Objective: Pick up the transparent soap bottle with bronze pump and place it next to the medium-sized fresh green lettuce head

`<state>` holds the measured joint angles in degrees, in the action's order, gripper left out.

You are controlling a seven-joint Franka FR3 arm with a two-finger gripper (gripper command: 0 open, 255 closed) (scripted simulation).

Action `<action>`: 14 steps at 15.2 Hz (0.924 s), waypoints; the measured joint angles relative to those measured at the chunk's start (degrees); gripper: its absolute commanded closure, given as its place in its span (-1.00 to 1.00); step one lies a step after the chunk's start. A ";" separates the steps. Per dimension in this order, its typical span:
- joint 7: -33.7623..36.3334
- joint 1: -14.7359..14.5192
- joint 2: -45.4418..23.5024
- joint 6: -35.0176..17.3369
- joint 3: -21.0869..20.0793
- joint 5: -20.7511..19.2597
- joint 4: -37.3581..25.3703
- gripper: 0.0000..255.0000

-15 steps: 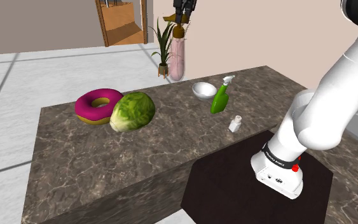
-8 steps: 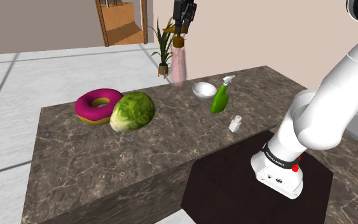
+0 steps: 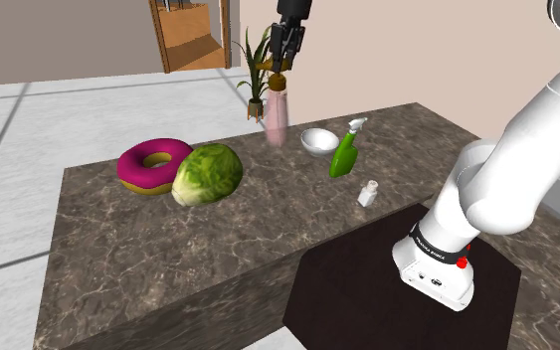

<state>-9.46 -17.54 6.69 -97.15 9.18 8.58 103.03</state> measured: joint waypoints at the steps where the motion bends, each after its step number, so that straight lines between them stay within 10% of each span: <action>1: -0.08 -0.01 0.05 -0.79 -0.02 0.01 0.85 1.00; 14: -1.53 -0.05 -0.16 -10.55 -0.08 0.39 10.50 1.00</action>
<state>-10.99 -17.60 6.54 -107.70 9.09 8.97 113.53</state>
